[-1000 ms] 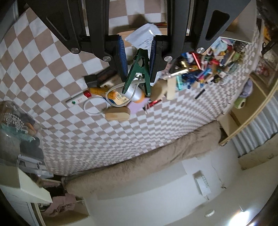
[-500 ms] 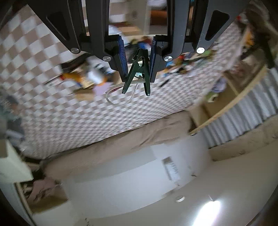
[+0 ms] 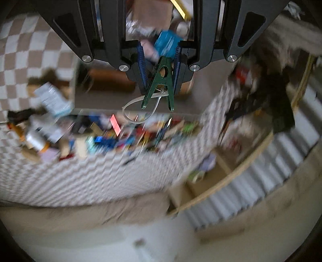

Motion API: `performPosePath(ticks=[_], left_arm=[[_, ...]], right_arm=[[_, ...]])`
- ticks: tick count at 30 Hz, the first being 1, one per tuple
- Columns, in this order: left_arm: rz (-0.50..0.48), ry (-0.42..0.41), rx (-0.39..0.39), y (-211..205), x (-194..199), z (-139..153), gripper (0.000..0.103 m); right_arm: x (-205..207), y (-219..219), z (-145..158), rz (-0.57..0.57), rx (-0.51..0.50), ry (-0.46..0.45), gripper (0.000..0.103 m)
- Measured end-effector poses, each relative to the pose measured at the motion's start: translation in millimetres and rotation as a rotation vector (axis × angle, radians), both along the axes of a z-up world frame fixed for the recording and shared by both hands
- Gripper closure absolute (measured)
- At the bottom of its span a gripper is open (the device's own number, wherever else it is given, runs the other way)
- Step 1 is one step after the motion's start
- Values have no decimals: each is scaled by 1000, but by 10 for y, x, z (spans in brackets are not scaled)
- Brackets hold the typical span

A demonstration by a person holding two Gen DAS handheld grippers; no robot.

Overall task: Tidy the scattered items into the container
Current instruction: 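Carry the leather strap in the left gripper and the clothespin in the right gripper over the white box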

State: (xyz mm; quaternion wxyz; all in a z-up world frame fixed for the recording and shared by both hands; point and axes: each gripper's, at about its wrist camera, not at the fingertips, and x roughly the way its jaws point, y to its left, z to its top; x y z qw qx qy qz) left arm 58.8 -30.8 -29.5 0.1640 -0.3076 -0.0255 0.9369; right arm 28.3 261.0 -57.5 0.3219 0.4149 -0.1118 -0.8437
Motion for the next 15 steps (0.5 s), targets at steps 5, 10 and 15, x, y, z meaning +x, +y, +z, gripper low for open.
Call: performPosePath(ticks=[5, 10, 15], left_arm=[[-17, -23, -5, 50, 27, -59, 58], [-33, -46, -1, 101, 50, -126, 58], [-50, -74, 2, 115, 54, -162, 58]], right_arm=[[212, -406, -184, 184, 140, -85, 79], [452, -706, -298, 369, 194, -132, 79], [591, -934, -462, 516, 214, -209, 79]])
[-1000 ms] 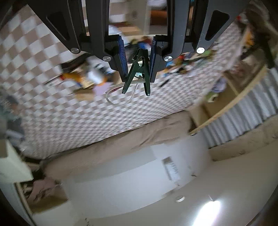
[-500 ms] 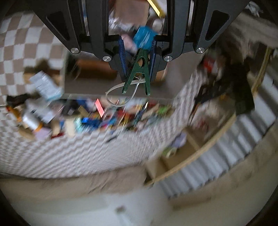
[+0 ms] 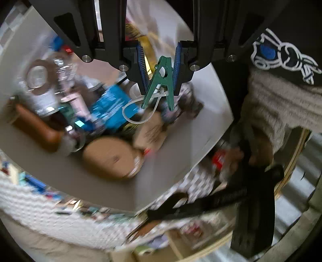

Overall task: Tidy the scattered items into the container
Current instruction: 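Carry the leather strap in the left gripper and the clothespin in the right gripper over the white box, then open the right gripper to drop the clothespin while the left gripper lowers and releases the strap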

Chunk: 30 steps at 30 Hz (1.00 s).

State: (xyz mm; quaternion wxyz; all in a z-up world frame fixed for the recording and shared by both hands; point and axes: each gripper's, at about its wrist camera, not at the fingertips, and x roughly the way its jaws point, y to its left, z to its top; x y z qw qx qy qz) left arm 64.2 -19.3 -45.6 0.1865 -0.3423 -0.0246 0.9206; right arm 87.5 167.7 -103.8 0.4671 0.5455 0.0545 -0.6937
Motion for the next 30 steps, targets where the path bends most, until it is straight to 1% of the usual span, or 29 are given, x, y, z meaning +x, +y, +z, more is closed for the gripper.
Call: performPosePath(ticks=[2, 3, 4, 5, 6, 7, 10, 11, 14, 17, 20, 22, 26, 30], left_arm=[[-6, -16, -14, 32, 8, -22, 58], [-13, -27, -16, 46, 9, -36, 58], [-20, -39, -13, 52, 10, -47, 58], [-27, -51, -7, 56, 12, -61, 58], [-33, -59, -3, 60, 16, -69, 58], [-37, -63, -1, 61, 20, -75, 58], [-58, -75, -3, 76, 36, -85, 58], [-70, -80, -5, 93, 47, -87, 58], [-101, -106, -29, 169, 72, -107, 58], [-121, -130, -52, 238, 99, -162, 58], [-118, -148, -70, 279, 78, -225, 58], [-122, -160, -88, 306, 36, -251, 58], [-161, -209, -155, 405, -119, -294, 58], [-263, -231, -232, 605, -224, -330, 58]], right_arm=[[43, -73, -88, 58, -1, -55, 78], [64, -100, -129, 73, 11, -71, 75], [67, -115, -146, 75, 20, -78, 56], [79, -117, -155, 67, 26, -81, 28], [68, -98, -165, 55, 25, -88, 17], [47, -59, -168, 37, 13, -104, 15], [-34, 55, -152, -8, -50, -180, 15], [-52, 92, -135, -26, -54, -176, 15], [-144, 192, -70, -93, -36, -117, 15], [-267, 345, -50, -179, -70, -122, 15], [-368, 471, -52, -247, -86, -111, 15], [-457, 496, -74, -274, -98, -110, 15], [-487, 524, -93, -300, -123, -120, 15], [-524, 532, -118, -307, -132, -121, 15]])
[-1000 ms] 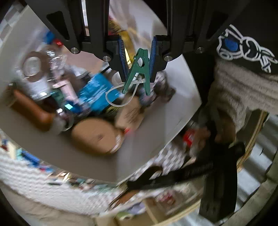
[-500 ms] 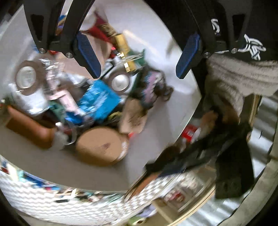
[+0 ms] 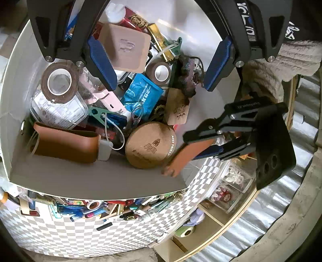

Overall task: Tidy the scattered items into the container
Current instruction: 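Open the right gripper to drop the clothespin while the left gripper lowers and releases the strap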

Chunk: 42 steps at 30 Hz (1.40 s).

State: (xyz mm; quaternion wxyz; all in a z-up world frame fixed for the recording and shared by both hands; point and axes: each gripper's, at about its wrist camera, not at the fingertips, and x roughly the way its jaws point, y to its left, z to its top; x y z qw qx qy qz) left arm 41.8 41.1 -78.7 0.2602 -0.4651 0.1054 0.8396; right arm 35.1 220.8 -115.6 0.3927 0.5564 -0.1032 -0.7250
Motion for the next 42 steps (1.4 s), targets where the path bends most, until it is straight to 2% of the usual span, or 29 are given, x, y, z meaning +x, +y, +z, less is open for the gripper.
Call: performPosePath(ticks=[5, 12, 14, 15, 16, 19, 21, 23, 25, 29, 32, 39, 42], left_arm=[[-139, -12, -123, 291, -112, -142, 58], [-234, -34, -235, 470, -259, -362, 58], [-221, -29, -272, 445, -302, -404, 49], [-204, -29, -281, 417, -326, -405, 32], [-186, -26, -283, 382, -342, -387, 20], [-180, 26, -329, 347, -325, -331, 12], [-167, 78, -402, 321, -319, -329, 11], [-149, 86, -420, 256, -333, -315, 11], [-141, 58, -359, 194, -331, -253, 11], [-197, -117, -91, 151, -263, -124, 11], [-246, -215, 7, 207, -199, -142, 11], [-301, -388, 109, 439, -110, -291, 11], [-307, -473, 103, 497, -89, -420, 11]], right_arm=[[-39, 58, 9, -18, 2, 6, 15], [-100, 122, -17, -33, -7, 11, 15], [-106, 121, -24, -32, -9, 9, 15], [-110, 121, -25, -30, -13, 7, 15], [-110, 121, -24, -29, -17, 8, 15], [-113, 107, -16, -29, -1, 27, 15], [-109, 108, -13, -25, -3, 30, 15], [-113, 108, -10, -26, -9, 29, 15], [-115, 111, -1, -28, -6, 35, 15], [-126, 135, 10, -38, -15, 36, 15], [-133, 161, 22, -50, -20, 41, 15], [-134, 218, 23, -70, -34, 40, 15], [-142, 226, 16, -73, -43, 34, 15]])
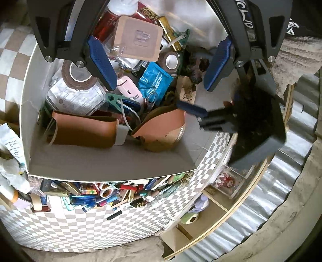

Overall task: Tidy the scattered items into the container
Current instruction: 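Open the right gripper to drop the clothespin while the left gripper lowers and releases the strap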

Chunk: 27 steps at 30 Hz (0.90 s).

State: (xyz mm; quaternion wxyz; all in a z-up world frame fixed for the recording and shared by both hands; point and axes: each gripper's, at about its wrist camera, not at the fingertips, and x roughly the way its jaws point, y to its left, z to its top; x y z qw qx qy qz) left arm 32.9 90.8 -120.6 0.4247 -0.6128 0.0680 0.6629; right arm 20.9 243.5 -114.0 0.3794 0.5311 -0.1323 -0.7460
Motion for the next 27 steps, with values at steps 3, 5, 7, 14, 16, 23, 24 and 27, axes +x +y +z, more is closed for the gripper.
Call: performPosePath(ticks=[3, 5, 7, 14, 16, 23, 24, 27], left_arm=[[27, 14, -72, 15, -63, -76, 11], [70, 44, -94, -20, -135, -47, 11], [125, 83, -128, -76, -225, -14, 11], [201, 120, -140, -125, -353, -14, 11], [186, 107, -102, -47, -340, 8, 11], [110, 60, -79, 138, -339, -101, 11], [108, 59, -75, 165, -350, -107, 11], [117, 56, -63, 214, -409, -95, 11]], right_arm=[[-11, 7, -6, 1, -13, -8, 15], [-5, 2, -5, 6, -11, -5, 15], [4, -3, -3, 10, -7, -2, 15], [-3, 1, -5, 12, -19, -5, 15], [-2, 5, -4, 7, -17, -5, 15], [-6, 66, 76, -12, -66, -5, 15], [-2, 76, 92, -13, -74, -3, 15], [-4, 89, 123, -17, -84, 5, 15]])
